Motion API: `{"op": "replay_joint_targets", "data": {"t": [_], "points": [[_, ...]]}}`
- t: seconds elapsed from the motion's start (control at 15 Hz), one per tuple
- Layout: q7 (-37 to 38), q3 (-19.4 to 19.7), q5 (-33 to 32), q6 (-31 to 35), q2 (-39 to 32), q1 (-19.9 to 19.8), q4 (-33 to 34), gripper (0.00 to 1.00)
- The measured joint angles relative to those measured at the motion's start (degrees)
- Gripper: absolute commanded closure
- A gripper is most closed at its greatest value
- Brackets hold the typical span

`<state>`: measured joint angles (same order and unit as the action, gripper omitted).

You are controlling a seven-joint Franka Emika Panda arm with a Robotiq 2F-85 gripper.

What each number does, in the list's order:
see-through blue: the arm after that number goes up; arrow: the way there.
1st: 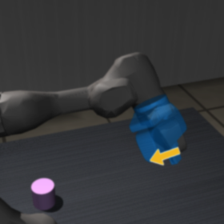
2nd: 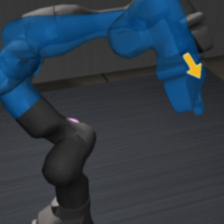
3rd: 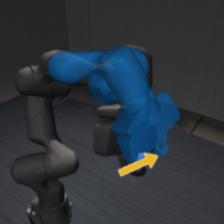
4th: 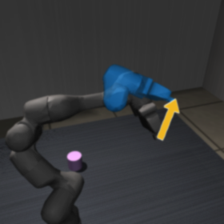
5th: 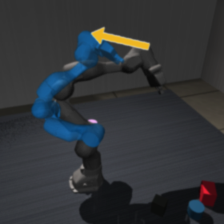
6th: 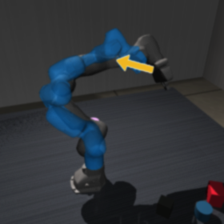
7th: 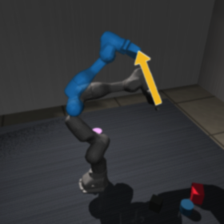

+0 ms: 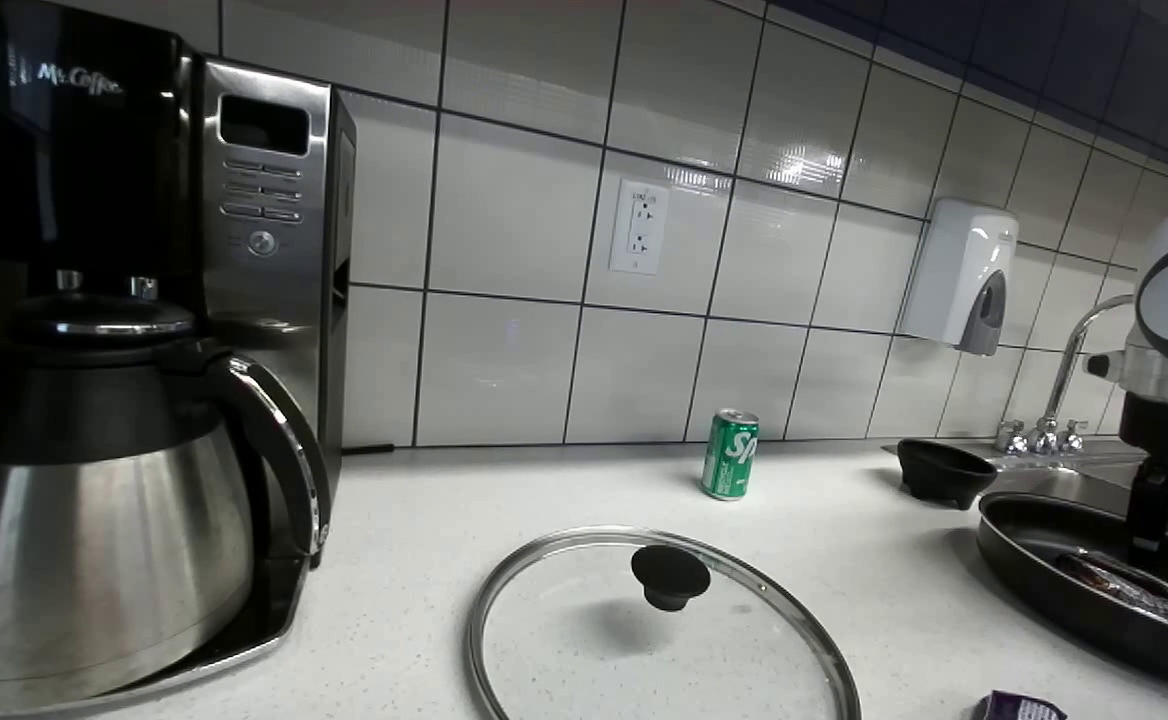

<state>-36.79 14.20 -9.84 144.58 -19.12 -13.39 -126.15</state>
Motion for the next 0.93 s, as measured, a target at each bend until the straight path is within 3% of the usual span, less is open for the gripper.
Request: {"op": "replay_joint_targets", "data": {"t": [0.6,0.93], "points": [[7.4,-1.5,-2.8,-0.4,8.5,1.6,-5.6,0.0],[7.4,-4.7,2.2,1.3,16.8,3.0,-13.9,0.0]]}}
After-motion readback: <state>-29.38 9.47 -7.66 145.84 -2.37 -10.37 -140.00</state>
